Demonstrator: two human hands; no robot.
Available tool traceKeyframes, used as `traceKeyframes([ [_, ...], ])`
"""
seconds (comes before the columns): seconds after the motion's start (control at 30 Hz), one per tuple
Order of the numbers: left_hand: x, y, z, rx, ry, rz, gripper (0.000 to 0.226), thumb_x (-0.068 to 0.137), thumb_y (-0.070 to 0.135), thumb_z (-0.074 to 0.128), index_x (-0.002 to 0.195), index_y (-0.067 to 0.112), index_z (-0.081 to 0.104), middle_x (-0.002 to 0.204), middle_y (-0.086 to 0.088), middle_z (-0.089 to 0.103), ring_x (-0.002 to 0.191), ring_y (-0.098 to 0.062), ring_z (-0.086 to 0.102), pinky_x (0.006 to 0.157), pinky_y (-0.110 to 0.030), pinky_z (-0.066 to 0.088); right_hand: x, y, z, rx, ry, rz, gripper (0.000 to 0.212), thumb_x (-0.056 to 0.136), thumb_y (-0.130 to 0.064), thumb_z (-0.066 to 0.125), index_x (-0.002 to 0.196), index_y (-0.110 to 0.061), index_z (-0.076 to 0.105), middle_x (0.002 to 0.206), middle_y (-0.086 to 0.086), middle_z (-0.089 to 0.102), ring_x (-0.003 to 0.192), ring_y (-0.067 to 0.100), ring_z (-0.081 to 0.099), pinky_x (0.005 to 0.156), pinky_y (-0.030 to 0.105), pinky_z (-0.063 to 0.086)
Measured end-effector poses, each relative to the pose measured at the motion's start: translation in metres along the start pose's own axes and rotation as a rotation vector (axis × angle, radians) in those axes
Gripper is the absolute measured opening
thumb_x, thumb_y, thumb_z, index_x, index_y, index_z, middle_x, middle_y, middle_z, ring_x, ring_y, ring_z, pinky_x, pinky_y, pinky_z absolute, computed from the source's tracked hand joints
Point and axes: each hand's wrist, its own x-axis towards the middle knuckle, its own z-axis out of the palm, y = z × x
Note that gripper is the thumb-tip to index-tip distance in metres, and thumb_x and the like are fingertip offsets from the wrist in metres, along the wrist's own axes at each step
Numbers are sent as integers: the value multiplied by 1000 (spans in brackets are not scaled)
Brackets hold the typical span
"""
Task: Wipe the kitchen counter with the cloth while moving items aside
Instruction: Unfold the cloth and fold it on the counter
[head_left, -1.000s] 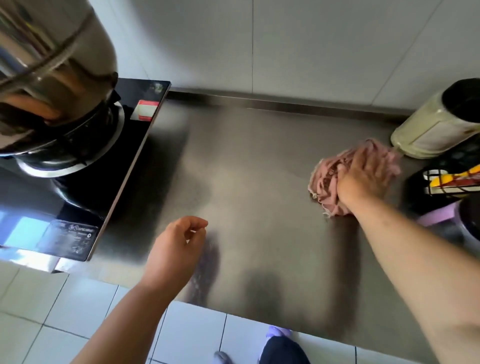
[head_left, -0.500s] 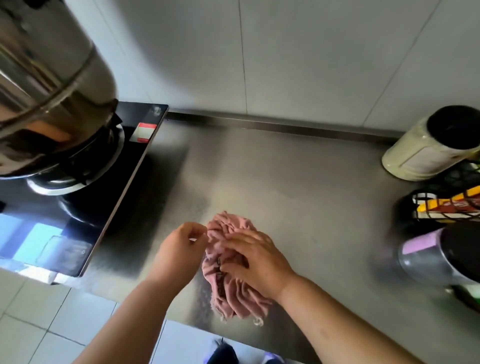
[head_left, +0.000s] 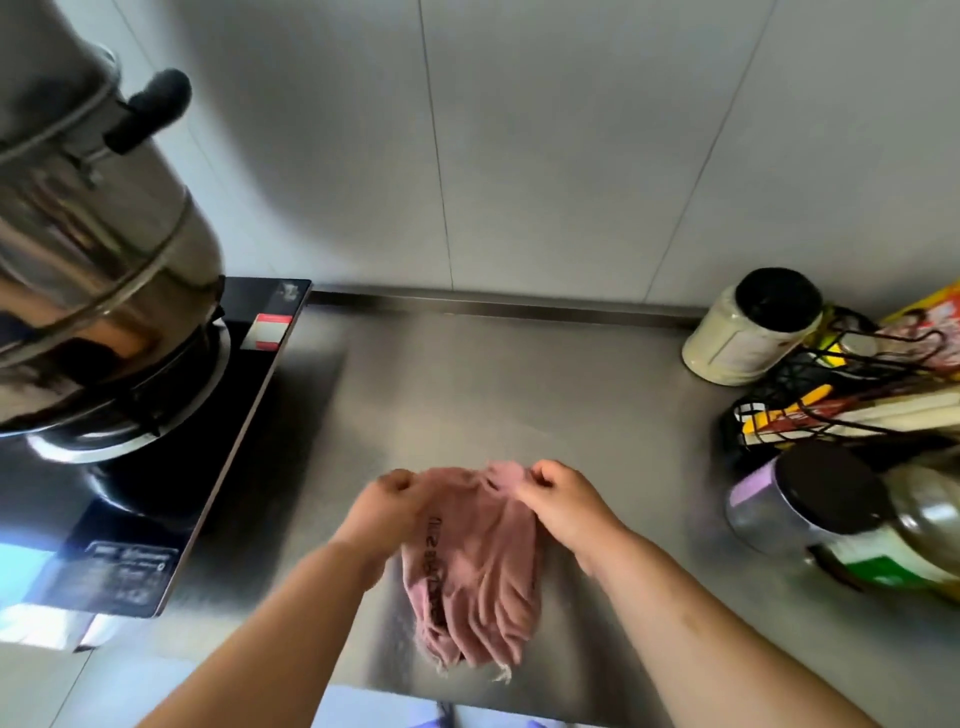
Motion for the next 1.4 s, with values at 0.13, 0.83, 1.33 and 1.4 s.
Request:
traceKeyframes([
  [0.13, -4, 22, -32, -252, -69, 78, 26, 90, 24, 61, 100, 0, 64, 93, -24, 67, 80, -30, 64, 83, -52, 54, -10, -27, -22, 357, 15, 29, 16, 78, -30, 66, 71, -16, 62, 70, 0, 63, 72, 19, 57, 69, 30, 41],
  [0.83, -1, 36, -51, 326, -205, 243, 14, 75, 33, 75, 88, 30, 69, 78, 6, 71, 64, -4, 62, 51, -16, 44, -64, -2, -53, -89, -29, 222, 20, 80, -30, 77, 69, -18, 64, 51, -6, 53, 42, 5, 40, 41, 16, 23],
  [1.33, -11, 127, -83, -277, -191, 585, 15, 89, 6, 60, 84, 14, 72, 70, 6, 71, 62, -2, 62, 57, -13, 49, -77, -96, -97, 142, 322, -421, 7, 77, -25, 77, 82, -28, 73, 87, -11, 74, 76, -2, 63, 75, 16, 49],
  [1.4, -1, 106, -82, -146, -160, 515, 11, 88, 12, 64, 81, 13, 73, 71, 2, 71, 61, -7, 58, 59, -18, 46, -78, -75, -85, 39, 225, -329, 5, 75, -28, 79, 76, -30, 74, 76, -15, 73, 65, -6, 60, 64, 11, 46],
])
